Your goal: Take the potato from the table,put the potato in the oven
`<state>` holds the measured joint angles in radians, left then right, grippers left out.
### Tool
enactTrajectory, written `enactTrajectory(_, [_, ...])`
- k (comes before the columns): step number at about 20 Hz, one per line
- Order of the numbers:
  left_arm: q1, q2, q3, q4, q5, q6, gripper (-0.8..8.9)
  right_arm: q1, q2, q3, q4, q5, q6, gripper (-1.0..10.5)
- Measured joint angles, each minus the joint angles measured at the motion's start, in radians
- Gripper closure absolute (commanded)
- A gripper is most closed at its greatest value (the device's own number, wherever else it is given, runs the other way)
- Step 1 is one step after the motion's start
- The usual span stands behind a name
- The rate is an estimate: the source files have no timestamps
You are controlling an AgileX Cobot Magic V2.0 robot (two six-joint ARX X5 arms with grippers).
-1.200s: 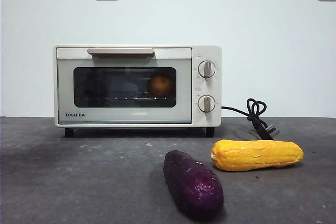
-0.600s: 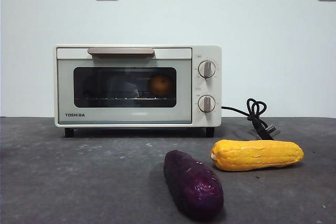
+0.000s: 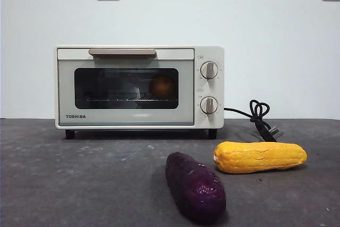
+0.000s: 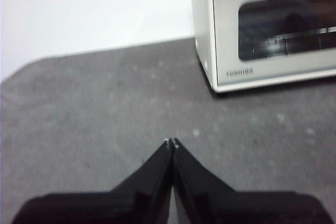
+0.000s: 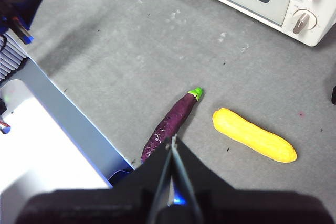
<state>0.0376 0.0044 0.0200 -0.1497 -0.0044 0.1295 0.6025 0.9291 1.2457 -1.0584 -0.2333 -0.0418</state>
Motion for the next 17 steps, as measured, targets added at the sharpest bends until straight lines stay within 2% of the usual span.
enactTrajectory(3, [0.0,0.001,0.0,-0.043,0.0,-0.019,8.17,0.0,0.0,0.0,0.0,0.0,0.0,9.5])
enactTrajectory(7, [0.0,0.0,0.0,-0.043,0.006,-0.088,8.17,0.0,-0.001,0.0,0.0,0.0,0.0,9.5])
enactTrajectory(17, [0.0,0.0,0.0,-0.043,0.006,-0.104,8.17,0.0,-0.001,0.0,0.0,0.0,0.0,9.5])
